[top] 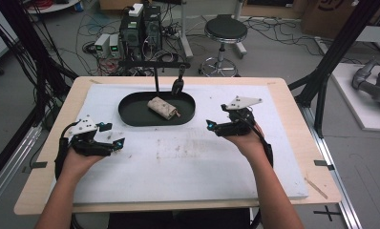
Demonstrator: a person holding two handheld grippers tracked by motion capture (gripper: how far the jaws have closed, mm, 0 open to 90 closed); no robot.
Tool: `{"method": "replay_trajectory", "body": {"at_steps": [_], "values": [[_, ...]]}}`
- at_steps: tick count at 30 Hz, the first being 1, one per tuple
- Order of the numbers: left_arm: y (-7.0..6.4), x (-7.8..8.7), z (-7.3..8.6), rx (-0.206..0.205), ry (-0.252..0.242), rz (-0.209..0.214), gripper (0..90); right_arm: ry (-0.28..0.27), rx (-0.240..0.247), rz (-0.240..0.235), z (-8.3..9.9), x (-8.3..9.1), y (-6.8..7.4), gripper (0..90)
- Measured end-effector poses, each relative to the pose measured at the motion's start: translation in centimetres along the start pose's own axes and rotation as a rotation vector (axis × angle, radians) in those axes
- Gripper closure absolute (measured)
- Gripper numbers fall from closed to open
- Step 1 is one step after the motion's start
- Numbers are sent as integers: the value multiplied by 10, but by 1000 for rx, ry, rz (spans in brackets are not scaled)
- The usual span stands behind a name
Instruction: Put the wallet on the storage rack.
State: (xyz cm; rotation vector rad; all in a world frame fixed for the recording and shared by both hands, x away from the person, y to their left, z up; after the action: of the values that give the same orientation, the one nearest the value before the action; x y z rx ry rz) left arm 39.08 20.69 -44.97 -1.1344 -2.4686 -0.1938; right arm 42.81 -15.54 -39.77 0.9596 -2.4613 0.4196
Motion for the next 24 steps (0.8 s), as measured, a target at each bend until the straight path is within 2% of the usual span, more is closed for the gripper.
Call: {"method": "replay_trajectory", "body": {"at_steps": [8,17,21,24], "values": [[-3,0,1,-10,8,2,175,-44,-45,22,26,16,-7,187],[-2,-4,3,-15,23,4,175,-63,-144,63,62,29,-20,187],[1,-6,7,5,33,-16,175,-70,-183,79,79,33,-27,187],[1,-7,7,6,31,-13,175,-65,-213,80,93,33,-32,171]]}}
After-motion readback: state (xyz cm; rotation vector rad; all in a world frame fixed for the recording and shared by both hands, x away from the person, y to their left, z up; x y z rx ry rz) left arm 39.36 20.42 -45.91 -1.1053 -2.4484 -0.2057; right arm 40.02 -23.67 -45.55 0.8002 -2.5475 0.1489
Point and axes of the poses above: each handheld gripper's, and its own axes: x roughly backward along the jaws, z roughly out of its underside, y roughly to its left, the point moved 9 cm from there along -x, roughly forward along the jaws, and after that the axes turned 3 degrees about z, right-handed, at the moved point
